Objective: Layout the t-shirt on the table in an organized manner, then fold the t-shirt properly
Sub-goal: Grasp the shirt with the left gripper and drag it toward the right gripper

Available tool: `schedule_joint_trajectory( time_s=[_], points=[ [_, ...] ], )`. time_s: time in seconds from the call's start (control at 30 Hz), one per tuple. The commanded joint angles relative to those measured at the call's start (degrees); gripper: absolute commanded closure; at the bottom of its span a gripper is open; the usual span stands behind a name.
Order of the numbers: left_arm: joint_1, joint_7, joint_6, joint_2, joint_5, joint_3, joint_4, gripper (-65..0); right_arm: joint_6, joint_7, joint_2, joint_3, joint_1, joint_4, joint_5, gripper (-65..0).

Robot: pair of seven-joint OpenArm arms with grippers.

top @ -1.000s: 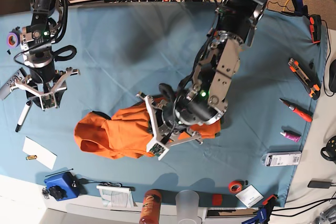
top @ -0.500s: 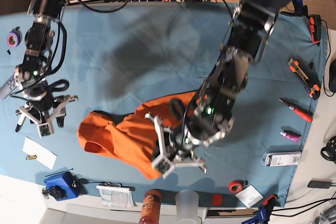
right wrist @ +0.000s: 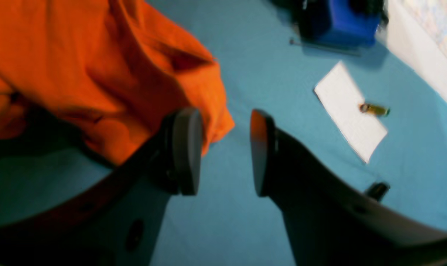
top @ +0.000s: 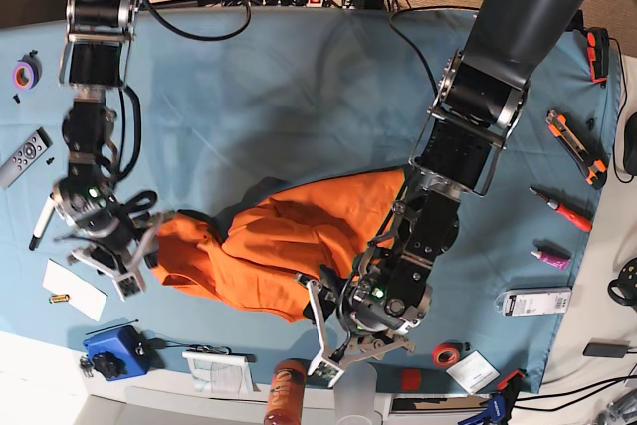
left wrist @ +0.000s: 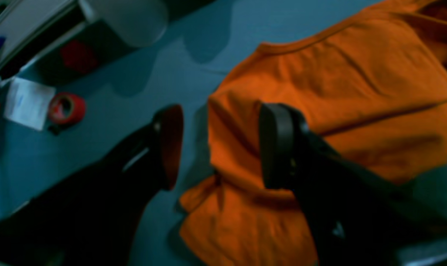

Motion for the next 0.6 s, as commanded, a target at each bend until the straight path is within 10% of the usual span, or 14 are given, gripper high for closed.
schedule_joint_trajectory(
  time_s=[0.0,0.57],
  points=[
    [-2.1,0.31,-0.04,0.26,0.13,-0.13,2.38,-33.5,-1.07,1.22,0.87,-0.68,2.67,-0.7,-0.9,-22.4],
    [4.42,12.24,-0.02,0.02,0.61,-0.11,8.28,-33.5,-2.16,6.73,0.83,-3.3,8.37,-16.02,-1.64,-19.3]
  ],
)
